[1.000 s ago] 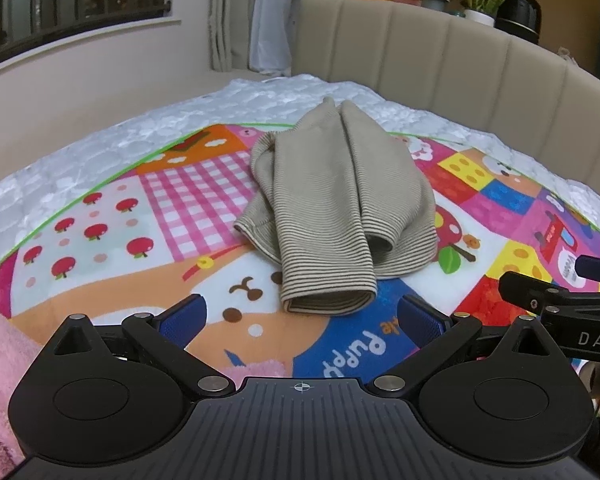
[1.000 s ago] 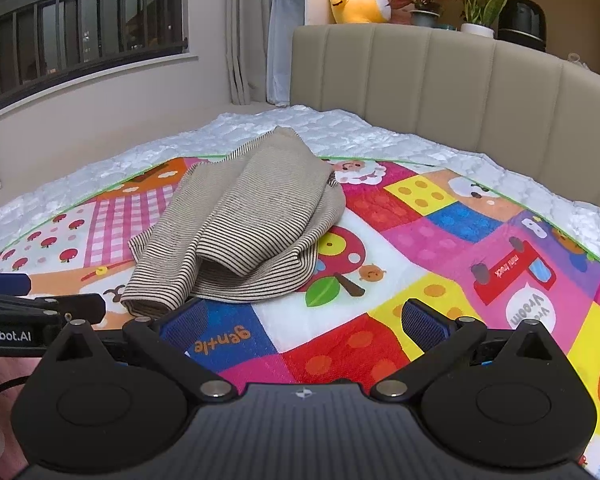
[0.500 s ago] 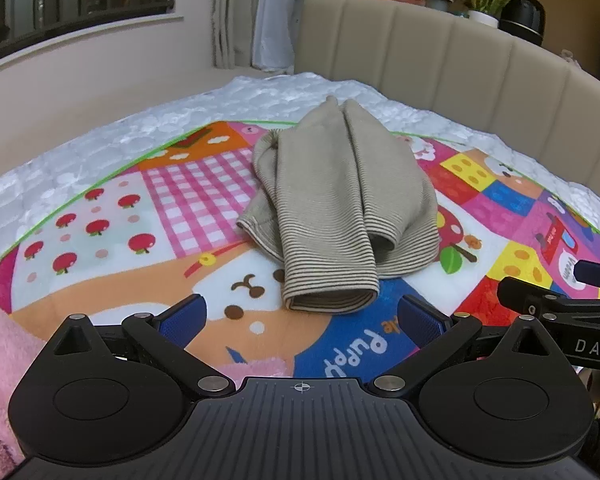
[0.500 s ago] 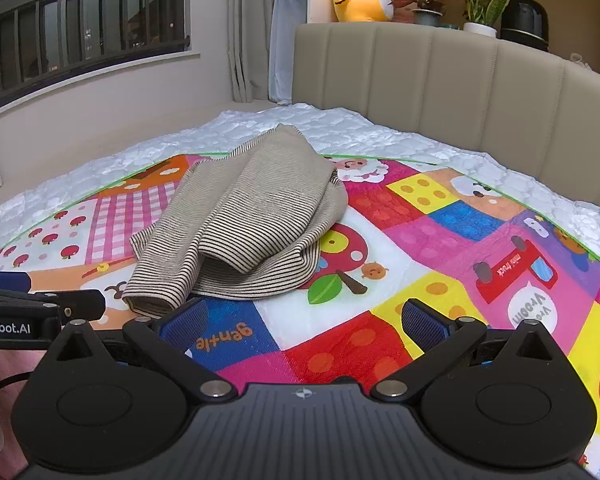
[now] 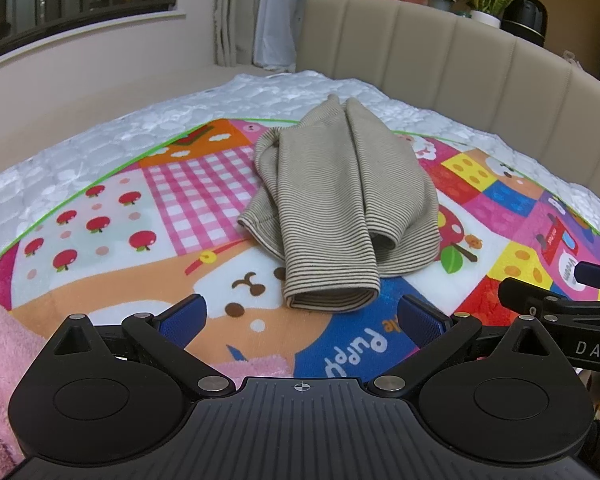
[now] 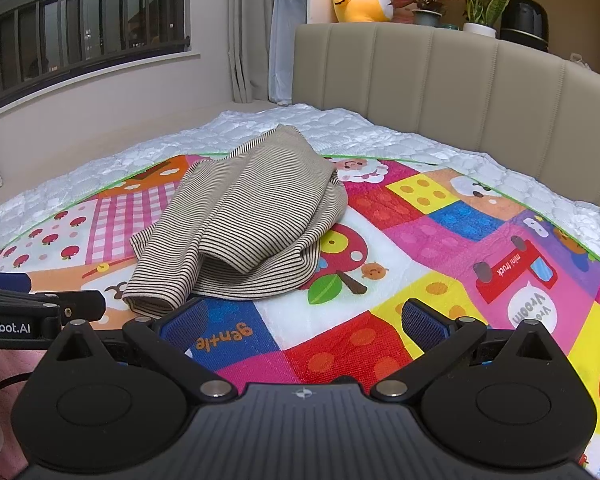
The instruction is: Fold clothes
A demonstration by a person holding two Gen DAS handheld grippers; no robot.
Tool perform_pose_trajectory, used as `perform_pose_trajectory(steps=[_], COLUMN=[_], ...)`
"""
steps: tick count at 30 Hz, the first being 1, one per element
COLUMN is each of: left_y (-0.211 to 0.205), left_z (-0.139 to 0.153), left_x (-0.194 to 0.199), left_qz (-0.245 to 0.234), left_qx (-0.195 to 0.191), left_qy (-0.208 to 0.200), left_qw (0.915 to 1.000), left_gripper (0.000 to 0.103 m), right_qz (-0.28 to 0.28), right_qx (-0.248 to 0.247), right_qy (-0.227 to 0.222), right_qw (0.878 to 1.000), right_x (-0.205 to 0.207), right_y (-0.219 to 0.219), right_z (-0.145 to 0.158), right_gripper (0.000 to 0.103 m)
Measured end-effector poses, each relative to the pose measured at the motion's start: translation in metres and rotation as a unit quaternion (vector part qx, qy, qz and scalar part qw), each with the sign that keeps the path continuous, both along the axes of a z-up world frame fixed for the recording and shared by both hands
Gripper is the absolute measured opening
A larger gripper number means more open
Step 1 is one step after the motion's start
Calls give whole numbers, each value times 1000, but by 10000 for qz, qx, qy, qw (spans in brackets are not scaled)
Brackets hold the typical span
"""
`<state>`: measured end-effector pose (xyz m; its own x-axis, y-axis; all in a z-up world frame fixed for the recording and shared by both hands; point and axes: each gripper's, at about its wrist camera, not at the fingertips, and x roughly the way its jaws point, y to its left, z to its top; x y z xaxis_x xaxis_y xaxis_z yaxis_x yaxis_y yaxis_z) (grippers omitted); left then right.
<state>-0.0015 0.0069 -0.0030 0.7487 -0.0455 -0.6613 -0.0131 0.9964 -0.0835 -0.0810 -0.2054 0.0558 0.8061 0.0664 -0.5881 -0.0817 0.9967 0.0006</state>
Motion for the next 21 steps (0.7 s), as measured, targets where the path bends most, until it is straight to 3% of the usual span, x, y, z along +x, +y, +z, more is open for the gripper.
perform_pose_trajectory(steps=[21], left_y=[0], left_z=[-1], left_x=[2], left_qz=[2], left_qx=[-20], left_qy=[80], left_qw=[10000], left_gripper=[103], right_qz=[-2], right_qx=[-6], right_qy=[37], right_qw=[10000], right_x=[0], right_y=[0], right_z=[-2], right_gripper=[103])
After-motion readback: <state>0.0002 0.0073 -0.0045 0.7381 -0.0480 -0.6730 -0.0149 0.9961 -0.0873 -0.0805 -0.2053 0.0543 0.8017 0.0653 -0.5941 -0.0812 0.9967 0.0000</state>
